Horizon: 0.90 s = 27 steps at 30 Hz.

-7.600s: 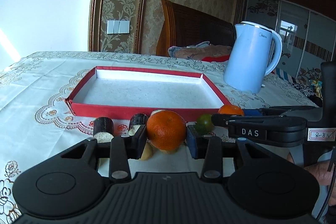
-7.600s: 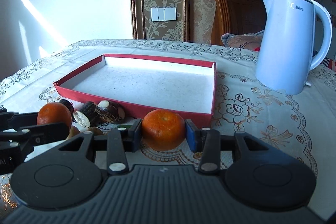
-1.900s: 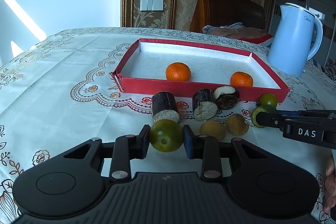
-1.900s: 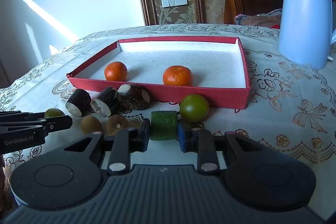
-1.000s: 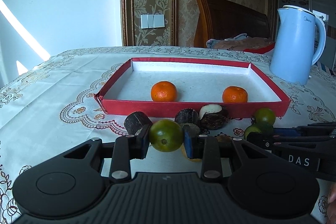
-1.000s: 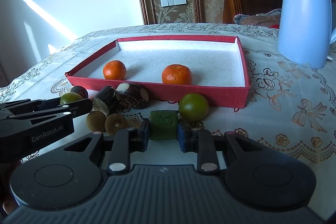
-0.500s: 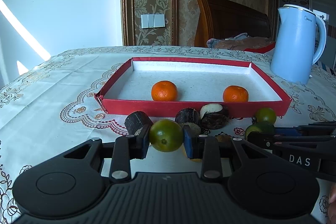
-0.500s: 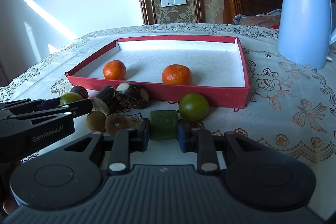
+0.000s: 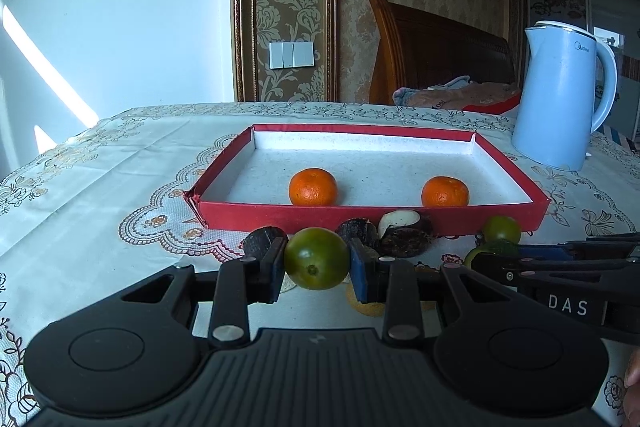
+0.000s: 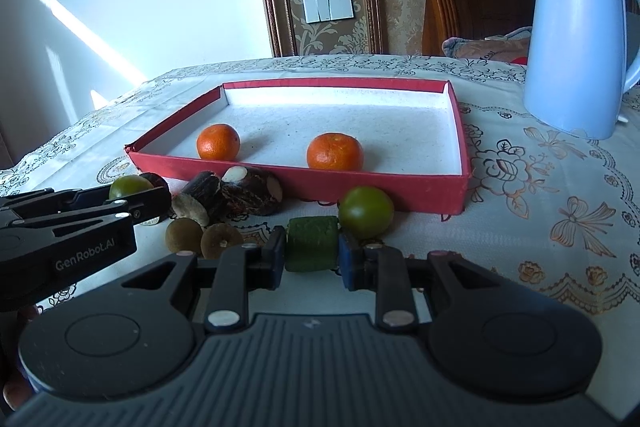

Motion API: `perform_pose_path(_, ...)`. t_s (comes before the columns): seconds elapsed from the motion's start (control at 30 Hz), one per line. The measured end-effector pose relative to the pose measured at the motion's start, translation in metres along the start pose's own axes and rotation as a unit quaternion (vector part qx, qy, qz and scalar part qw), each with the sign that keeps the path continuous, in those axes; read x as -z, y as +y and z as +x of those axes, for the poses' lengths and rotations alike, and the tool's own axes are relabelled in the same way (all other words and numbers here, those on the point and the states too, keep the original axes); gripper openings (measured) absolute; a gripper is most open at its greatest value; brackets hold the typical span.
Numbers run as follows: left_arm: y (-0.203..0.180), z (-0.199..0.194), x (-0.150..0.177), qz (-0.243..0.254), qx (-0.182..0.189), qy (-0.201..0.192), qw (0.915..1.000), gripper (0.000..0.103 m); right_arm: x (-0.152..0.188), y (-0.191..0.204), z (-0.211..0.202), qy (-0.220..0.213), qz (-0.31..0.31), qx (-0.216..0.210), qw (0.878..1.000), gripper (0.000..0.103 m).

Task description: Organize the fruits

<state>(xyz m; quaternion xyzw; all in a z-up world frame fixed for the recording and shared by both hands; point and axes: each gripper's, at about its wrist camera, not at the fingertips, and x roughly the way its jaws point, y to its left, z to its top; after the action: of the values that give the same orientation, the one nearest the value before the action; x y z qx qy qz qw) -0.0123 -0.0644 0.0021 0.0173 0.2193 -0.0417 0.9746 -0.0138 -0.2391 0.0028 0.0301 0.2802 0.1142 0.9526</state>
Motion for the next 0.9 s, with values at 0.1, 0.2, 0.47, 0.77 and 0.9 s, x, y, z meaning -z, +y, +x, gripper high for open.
perform_pose_path(0.1,-0.0016,-0.0013,-0.0003,0.003,0.000,-0.004,1.0000,0.032,-0.0001,-0.0002,-0.0005,-0.002,-0.001,-0.001,1.000,0.026)
perform_pose_path(0.2,-0.0010,-0.0016,-0.0005,0.002,0.000,-0.004,1.0000,0.032,0.0000,0.0000,-0.0010,-0.005,-0.003,-0.001,1.000,0.026)
perform_pose_path(0.47,-0.0012,-0.0010,-0.0003,0.002,0.000,-0.004,1.0000,0.032,0.0006,0.0004,-0.0018,-0.007,-0.006,0.001,1.000,0.026)
perform_pose_path(0.77,0.0008,-0.0004,0.0001,-0.003,0.005,-0.004,1.0000,0.032,0.0013,0.0037,-0.0041,-0.015,-0.016,0.006,1.000,0.026)
perform_pose_path(0.9,0.0024,-0.0002,0.0002,-0.008,0.005,-0.001,1.0000,0.032,0.0012,0.0037,-0.0043,-0.016,-0.016,0.006,1.000,0.026)
